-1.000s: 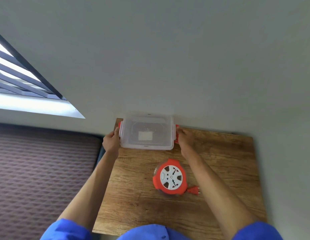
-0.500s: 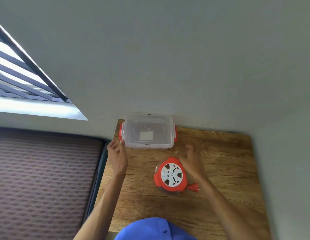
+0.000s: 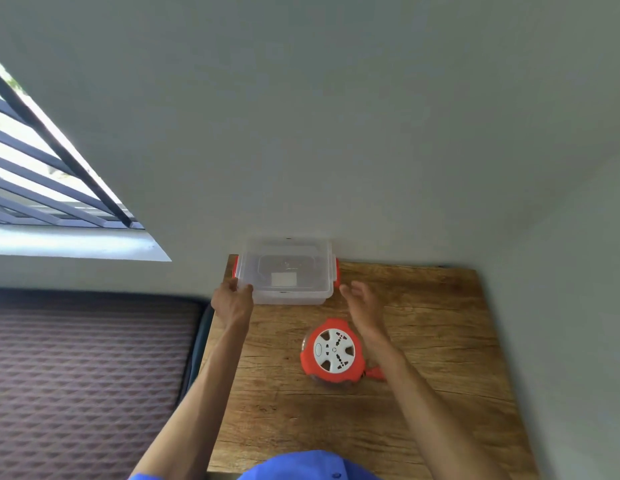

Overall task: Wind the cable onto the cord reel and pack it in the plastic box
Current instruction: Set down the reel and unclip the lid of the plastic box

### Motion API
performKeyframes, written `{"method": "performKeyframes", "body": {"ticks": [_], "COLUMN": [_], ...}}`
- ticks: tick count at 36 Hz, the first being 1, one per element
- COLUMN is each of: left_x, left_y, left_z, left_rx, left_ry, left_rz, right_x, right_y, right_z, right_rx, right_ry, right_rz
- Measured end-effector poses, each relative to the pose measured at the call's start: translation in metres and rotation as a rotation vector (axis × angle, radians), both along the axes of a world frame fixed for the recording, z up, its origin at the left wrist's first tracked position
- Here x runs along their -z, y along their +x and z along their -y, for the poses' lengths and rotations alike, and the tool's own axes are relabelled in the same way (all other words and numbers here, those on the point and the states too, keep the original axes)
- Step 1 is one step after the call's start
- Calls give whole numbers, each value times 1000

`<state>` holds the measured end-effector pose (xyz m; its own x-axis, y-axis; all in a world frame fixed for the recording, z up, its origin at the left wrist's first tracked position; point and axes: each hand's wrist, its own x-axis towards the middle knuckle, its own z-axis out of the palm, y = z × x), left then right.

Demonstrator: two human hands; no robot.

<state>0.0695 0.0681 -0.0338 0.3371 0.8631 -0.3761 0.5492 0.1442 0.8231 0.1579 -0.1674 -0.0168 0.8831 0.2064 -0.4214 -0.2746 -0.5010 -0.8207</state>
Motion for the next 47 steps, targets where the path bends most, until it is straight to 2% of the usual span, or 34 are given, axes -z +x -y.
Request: {"method": "performKeyframes", "body": {"ticks": [2, 4, 10, 16, 22, 28, 37, 42, 47], "left_x": [-2, -3, -7, -9, -9, -10, -16, -17, -18], "left_y": [0, 1, 4, 9, 10, 10, 19, 22, 25], "left_z": [-1, -4, -10, -9, -15, -19, -20, -23, -29], "left_rx": [21, 22, 19, 104, 101, 73, 163, 146, 151], "left_ry": [-32, -37, -83, -36, -121, -166, -116, -172, -256], "left_rz": [8, 5, -60, -105, -49, -29, -102, -81, -44], "right_x": [-11, -15, -13, -13, -13, -7, -9, -5, 2], "right_y": [15, 23, 21, 26, 28, 26, 26, 30, 30], "right_z": [-19, -35, -56, -60, -60, -68, -74, -77, -77], "right_rx": [23, 89, 326, 357, 373, 406, 277, 265, 269], "right_ry": [157, 213, 233, 223, 290, 249, -52, -157, -152], "right_rz": [-180, -268, -326, -377, -421, -335, -77, -68, -58]}}
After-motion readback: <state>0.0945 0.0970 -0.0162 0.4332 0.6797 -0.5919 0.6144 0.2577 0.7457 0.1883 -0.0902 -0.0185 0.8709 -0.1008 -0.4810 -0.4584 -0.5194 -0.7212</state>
